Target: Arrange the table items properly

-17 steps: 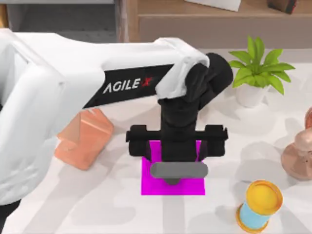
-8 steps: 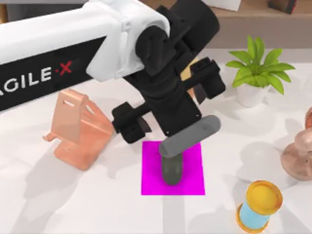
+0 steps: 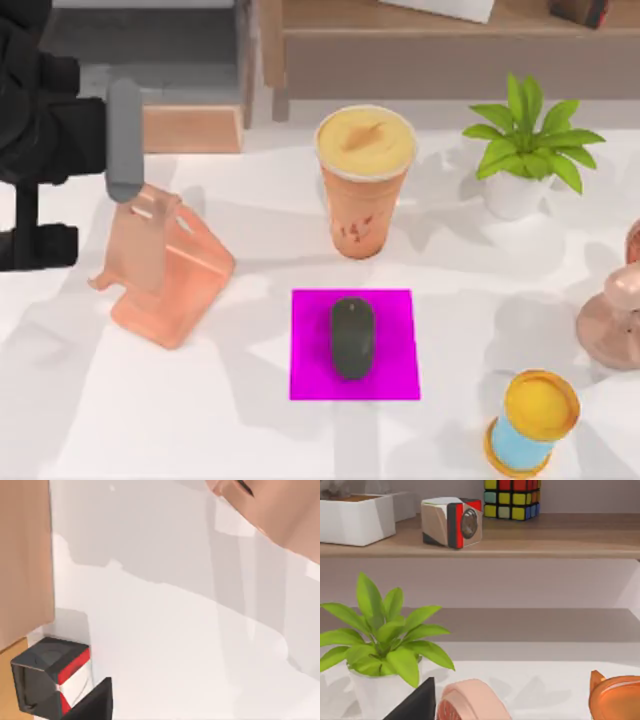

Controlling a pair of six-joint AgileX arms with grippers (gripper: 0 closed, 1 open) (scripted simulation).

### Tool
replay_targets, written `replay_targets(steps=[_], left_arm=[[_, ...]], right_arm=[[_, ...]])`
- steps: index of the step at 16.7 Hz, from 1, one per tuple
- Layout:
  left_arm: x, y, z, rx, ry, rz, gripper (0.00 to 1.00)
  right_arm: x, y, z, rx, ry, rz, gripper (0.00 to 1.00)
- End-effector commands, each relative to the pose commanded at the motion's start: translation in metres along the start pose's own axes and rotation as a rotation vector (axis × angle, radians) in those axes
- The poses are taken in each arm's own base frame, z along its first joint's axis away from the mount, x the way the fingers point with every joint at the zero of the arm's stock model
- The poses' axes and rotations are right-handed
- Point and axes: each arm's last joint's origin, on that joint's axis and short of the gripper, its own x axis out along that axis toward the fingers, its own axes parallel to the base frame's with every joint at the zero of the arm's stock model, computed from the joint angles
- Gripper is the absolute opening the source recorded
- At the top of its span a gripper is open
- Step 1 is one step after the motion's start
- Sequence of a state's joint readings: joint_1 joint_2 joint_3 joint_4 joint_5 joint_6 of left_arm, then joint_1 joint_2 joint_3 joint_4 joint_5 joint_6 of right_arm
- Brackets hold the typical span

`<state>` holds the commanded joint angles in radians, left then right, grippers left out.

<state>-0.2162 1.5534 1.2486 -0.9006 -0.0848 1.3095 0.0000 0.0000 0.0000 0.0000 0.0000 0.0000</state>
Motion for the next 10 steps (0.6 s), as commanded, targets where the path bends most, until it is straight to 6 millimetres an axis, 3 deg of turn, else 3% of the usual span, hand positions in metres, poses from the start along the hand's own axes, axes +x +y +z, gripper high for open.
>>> replay_targets(steps=[3,5,7,10], left_arm=[[0.023,-0.015,-0.088,-0.479,0.107,-0.097,1.0],[0.036,-0.035,-0.129,-0.734,0.159,-0.175,1.0],[0.046,-0.054,-0.156,-0.929,0.196,-0.244,1.0],[0.055,-0.075,-0.176,-1.09,0.223,-0.315,1.0]], right_arm=[[0.0,0.0,0.0,0.0,0.0,0.0,1.0],[0.0,0.0,0.0,0.0,0.0,0.0,1.0],[0.0,0.0,0.0,0.0,0.0,0.0,1.0],[0.0,0.0,0.0,0.0,0.0,0.0,1.0]])
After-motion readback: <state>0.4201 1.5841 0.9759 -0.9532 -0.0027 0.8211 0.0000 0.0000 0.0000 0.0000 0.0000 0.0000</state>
